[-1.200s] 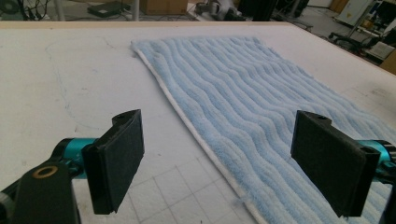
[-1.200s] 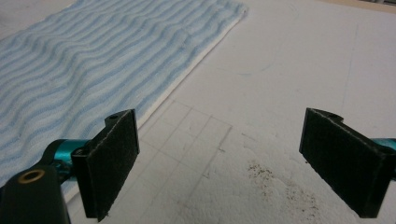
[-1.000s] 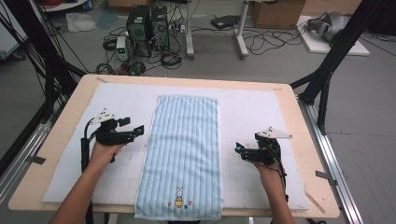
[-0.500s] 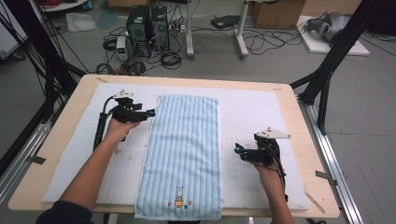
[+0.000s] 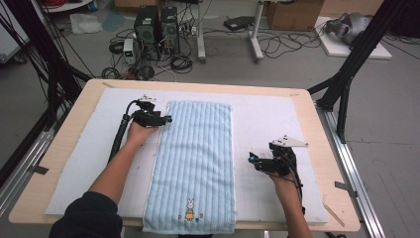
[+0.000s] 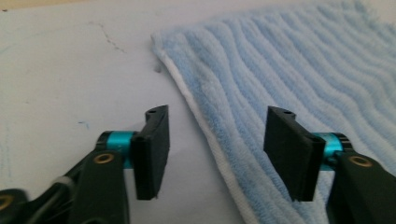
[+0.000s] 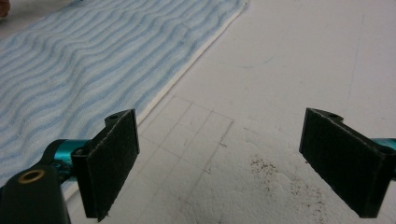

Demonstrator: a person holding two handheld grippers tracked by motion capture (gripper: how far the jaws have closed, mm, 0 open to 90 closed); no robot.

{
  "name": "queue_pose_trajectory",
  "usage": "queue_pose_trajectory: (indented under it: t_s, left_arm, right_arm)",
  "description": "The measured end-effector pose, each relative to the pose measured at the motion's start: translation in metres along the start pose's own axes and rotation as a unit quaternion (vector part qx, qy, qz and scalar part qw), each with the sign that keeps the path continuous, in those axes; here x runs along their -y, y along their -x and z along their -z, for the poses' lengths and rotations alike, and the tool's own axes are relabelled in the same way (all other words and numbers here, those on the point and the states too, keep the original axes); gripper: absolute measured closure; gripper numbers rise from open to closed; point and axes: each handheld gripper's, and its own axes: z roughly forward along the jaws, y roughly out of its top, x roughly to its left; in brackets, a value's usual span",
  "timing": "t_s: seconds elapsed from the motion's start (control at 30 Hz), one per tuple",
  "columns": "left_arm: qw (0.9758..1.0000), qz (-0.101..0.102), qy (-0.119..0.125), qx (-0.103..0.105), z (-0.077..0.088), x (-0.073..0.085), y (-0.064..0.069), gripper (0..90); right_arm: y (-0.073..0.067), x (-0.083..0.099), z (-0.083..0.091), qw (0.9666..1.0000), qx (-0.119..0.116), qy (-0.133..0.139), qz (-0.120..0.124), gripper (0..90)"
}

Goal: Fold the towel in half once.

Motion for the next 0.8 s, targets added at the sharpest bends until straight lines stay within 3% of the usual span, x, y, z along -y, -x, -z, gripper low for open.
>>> queue_pose_trajectory:
  t_s: [0.23, 0.43, 0.57, 0.8]
  left_arm:
    - [0.9988, -0.045, -0.006, -0.018, -0.001, -0.001, 0.009, 53.8]
    - [0.9973, -0.072, -0.011, 0.000, -0.001, -0.001, 0.015, 74.2]
    - [0.9980, -0.061, -0.007, 0.012, -0.001, 0.000, 0.015, 84.0]
    - [0.9990, -0.032, -0.005, 0.031, -0.001, 0.001, 0.009, 85.8]
  right_arm:
    - [-0.001, 0.001, -0.002, 1.0000, 0.001, -0.004, 0.001, 11.1]
    - [-0.003, 0.001, -0.003, 1.0000, 0.004, -0.009, -0.001, 11.1]
    - [-0.004, 0.000, -0.005, 1.0000, 0.000, -0.009, -0.001, 11.1]
    - [-0.007, -0.018, -0.020, 0.9999, -0.013, -0.010, -0.002, 11.1]
